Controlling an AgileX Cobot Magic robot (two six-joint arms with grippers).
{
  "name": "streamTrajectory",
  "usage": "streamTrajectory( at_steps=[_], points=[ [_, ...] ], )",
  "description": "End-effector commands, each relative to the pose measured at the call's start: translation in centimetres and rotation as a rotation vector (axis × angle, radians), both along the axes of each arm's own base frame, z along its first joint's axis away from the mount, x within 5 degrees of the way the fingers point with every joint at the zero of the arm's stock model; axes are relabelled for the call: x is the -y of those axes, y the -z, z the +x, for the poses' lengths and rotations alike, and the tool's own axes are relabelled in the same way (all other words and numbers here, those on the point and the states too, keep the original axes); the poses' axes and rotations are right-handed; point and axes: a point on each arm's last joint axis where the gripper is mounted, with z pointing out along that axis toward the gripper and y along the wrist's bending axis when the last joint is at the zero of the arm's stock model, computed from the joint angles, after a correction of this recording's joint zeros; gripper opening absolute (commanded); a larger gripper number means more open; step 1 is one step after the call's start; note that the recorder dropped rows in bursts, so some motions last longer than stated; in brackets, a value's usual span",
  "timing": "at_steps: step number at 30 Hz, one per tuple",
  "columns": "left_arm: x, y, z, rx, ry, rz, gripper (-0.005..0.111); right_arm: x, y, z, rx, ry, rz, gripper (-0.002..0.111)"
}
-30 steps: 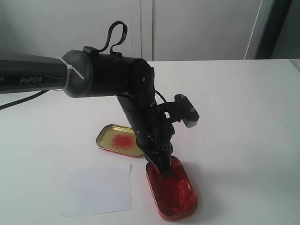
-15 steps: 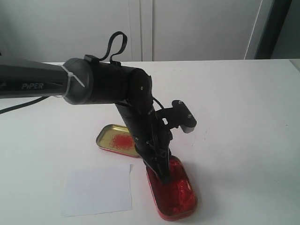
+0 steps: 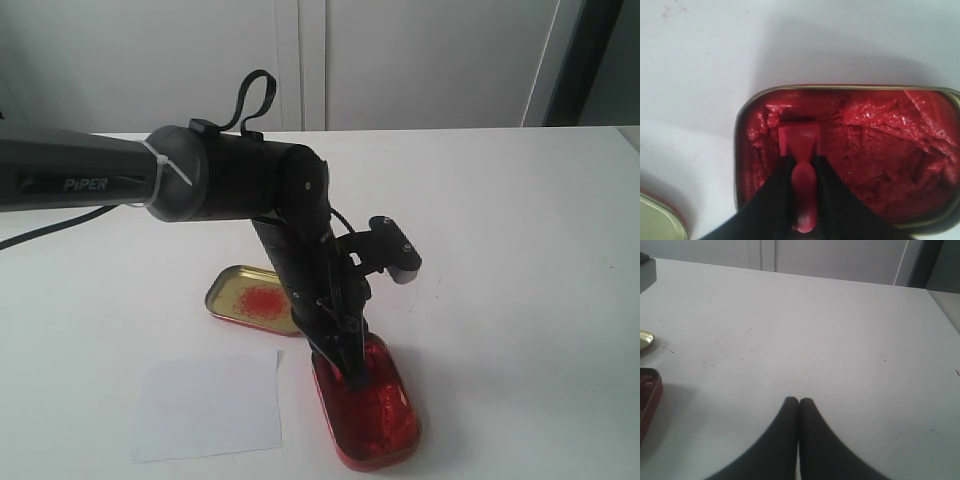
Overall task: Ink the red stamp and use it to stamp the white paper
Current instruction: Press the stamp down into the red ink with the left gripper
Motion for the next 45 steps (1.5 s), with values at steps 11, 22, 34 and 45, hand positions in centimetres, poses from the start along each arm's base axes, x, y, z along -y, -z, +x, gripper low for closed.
streamTrajectory(
  at_steps=[11, 22, 34, 45],
  points=[
    [-1.3, 6.3, -1.2, -0.171, 0.059, 0.23, 0.0, 0.0, 0.0, 0.0, 0.018, 0.005, 0.0, 0.0],
    [-0.9, 3.6, -0.9, -0.144, 0.072, 0.204, 0.0, 0.0, 0.0, 0.0, 0.018, 0.005, 0.0, 0.0],
    [-0.2, -0.5, -0.1, -0.089, 0.096, 0.167, 0.0, 0.0, 0.0, 0.0, 0.018, 0.005, 0.0, 0.0],
    [-0.2, -1.7, 0.1, -0.068, 0.105, 0.166, 0.0, 0.0, 0.0, 0.0, 0.018, 0.005, 0.0, 0.0]
  ],
)
